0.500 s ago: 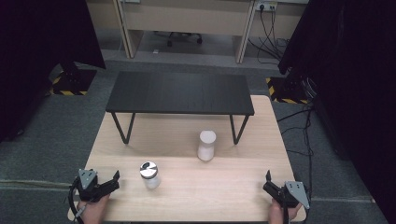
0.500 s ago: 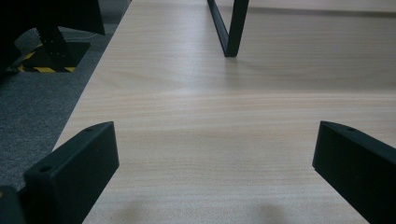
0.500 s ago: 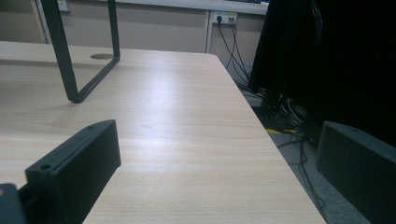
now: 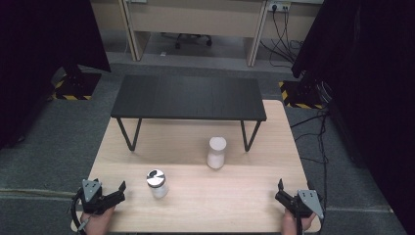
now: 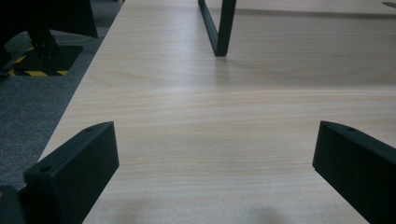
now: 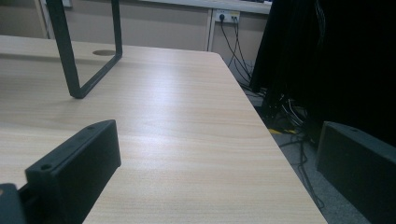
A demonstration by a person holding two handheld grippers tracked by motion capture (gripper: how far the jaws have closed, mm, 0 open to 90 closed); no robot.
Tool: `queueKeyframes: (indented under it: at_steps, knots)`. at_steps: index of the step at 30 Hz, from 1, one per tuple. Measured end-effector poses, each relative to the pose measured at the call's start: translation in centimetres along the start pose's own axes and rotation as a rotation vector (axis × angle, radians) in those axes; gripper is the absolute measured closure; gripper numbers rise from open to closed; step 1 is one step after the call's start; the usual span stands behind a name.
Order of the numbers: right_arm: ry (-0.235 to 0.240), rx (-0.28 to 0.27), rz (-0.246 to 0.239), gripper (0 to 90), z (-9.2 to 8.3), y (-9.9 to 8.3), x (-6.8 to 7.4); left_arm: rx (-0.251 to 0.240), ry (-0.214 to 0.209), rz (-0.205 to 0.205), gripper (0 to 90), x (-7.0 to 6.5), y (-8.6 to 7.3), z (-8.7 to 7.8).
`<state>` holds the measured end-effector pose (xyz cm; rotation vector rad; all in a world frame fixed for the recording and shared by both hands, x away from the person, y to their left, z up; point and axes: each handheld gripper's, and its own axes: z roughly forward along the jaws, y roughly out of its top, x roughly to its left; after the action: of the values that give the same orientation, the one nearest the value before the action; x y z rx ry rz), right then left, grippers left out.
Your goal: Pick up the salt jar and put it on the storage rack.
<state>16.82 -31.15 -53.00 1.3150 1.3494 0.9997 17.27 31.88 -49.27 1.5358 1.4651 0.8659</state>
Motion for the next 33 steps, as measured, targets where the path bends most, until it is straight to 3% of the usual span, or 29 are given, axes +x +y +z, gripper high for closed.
queueKeyframes:
  at_steps: [5,10,18,24,33]
  knots:
    - [0.001,0.009,-0.008,0.2,0.1,0.1,0.1,-0.013,-0.028,0.033,0.0,-0.3,-0.6,-0.5]
    - [0.001,0.017,-0.013,0.2,0.1,0.3,0.1,-0.020,-0.045,0.040,0.0,-0.2,-0.8,-0.8]
    - [0.003,0.028,-0.022,0.2,0.3,0.4,0.2,-0.035,-0.111,0.060,0.0,0.7,-0.9,-0.8]
    - [0.007,0.031,-0.026,0.2,0.3,0.5,0.1,-0.067,-0.140,0.124,0.0,0.2,-1.6,-1.2]
    - [0.005,0.026,-0.026,0.2,0.2,0.4,0.2,-0.078,-0.197,0.133,0.0,0.4,-1.8,-1.4]
